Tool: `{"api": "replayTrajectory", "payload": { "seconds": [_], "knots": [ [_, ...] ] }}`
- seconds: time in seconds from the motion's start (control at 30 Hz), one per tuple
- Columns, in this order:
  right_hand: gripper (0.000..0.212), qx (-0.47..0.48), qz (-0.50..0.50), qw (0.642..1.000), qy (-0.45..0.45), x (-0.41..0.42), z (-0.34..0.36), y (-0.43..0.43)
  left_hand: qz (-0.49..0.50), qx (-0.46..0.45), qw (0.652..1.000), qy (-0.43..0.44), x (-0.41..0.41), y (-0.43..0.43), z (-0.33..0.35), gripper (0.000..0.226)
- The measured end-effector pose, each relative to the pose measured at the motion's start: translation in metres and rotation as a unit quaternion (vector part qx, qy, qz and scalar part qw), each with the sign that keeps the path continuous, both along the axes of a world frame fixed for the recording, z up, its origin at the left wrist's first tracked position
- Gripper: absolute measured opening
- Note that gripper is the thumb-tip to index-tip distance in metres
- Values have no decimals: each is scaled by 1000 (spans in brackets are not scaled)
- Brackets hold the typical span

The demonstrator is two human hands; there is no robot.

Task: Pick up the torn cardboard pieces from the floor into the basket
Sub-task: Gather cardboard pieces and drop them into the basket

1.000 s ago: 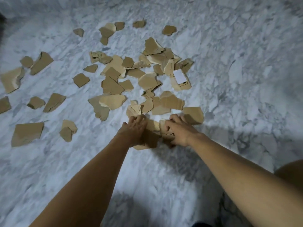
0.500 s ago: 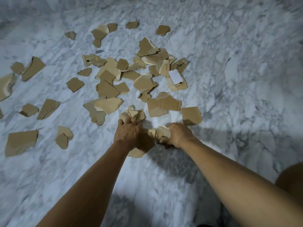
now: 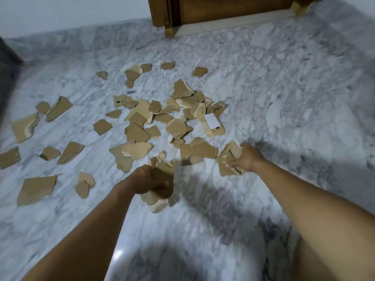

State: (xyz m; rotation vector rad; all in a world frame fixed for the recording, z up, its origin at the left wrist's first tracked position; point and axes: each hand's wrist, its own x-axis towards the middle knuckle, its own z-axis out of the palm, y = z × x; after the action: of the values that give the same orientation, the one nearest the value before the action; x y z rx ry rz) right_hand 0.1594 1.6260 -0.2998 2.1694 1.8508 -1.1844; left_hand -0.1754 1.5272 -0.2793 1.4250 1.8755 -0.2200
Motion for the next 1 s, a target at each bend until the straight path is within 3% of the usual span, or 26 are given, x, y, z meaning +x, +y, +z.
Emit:
{"api": "replayTrajectory", "payload": {
  "seconds": [0.13, 0.27, 0.33, 0.4, 0.47, 0.57, 0.67, 0.73, 0.8, 0.9, 1.0],
  "knots": [
    [87, -49, 34, 992, -109, -19, -39, 1, -19, 46, 997, 60, -2, 18, -15, 75],
    [76, -1, 29, 990, -142, -32, -54, -6, -25, 65, 995, 67, -4, 36, -48, 76],
    [81, -2, 34, 990, -135, -33, -61, -1, -56, 75, 992, 90, 0, 39, -68, 81],
    [87, -7, 3, 997, -74, -35, -64, 1, -43, 93, 991, 91, 4, 36, -80, 87],
    [89, -7, -43, 999, -24, -35, -68, 0, -26, 119, 992, 46, 5, 35, -85, 87],
    [94, -36, -44, 997, -52, -33, -67, -5, 27, 140, 989, -24, 7, 30, -83, 80],
    [67, -86, 22, 994, -68, -31, -50, -4, 114, 117, 985, -58, 4, 23, -75, 70],
    [49, -112, 55, 992, -23, -33, -35, 7, 131, 79, 987, -46, -3, 20, -65, 53],
    [61, -115, 90, 989, 17, -43, -16, 25, 163, 76, 981, -70, -14, 21, -49, 39],
    [102, -78, 164, 983, -7, -73, -4, 60, 196, 81, 971, -112, -33, 28, -24, 27],
    [103, -41, 226, 969, -92, -107, -12, 75, 239, 85, 955, -153, -52, 30, -11, 38]
  ]
}}
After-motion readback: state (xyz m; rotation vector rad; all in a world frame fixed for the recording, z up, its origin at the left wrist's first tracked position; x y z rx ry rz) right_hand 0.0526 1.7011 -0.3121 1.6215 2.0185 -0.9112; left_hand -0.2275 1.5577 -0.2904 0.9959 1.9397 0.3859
